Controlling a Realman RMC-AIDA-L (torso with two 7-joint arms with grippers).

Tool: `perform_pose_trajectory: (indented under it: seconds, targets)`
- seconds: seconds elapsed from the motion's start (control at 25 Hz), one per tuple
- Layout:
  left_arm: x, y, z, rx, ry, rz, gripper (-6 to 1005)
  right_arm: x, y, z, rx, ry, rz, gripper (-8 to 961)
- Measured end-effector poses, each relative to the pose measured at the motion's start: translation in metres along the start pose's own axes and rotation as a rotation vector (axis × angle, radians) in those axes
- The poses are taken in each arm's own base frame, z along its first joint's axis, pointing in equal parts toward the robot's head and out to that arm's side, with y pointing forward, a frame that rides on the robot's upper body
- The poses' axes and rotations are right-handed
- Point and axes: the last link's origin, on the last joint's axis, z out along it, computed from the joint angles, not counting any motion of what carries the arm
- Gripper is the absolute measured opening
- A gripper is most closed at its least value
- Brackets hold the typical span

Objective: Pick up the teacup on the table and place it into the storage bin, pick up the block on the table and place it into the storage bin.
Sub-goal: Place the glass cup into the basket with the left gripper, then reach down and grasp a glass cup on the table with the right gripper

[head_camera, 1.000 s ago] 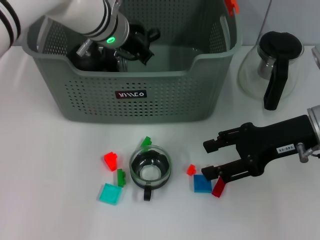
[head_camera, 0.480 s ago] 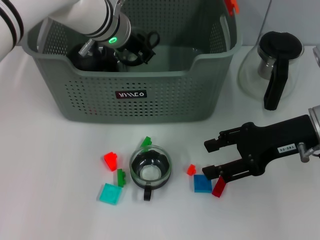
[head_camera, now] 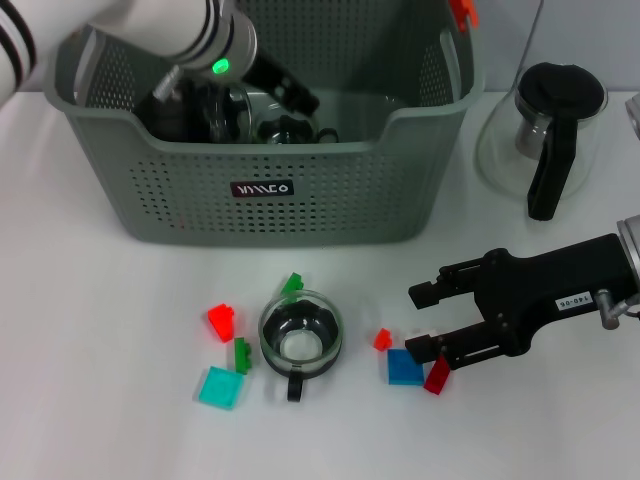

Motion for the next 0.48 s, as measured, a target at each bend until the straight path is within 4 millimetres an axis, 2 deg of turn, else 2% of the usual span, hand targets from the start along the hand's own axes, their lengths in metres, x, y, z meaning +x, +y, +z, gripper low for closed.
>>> perform_pose_trajectory:
  seconds: [0.12,0.28,0.48]
  targets:
    - [0.012,-0.011,-0.016,0.018,0.062,-0.049,505,0.0,0.0,-0.001,0.003,-0.004,-0.003,775]
    - [0.031,-0.024,-0.055,0.004,0.194,-0.136,666,-0.001,-0.001,-0.003,0.007,-0.003,-0.006,775]
    - [0.032,-0.02,-0.11,-0.127,0.351,-0.159,751,-0.002,-0.003,-0.006,0.012,-0.003,-0.007,776]
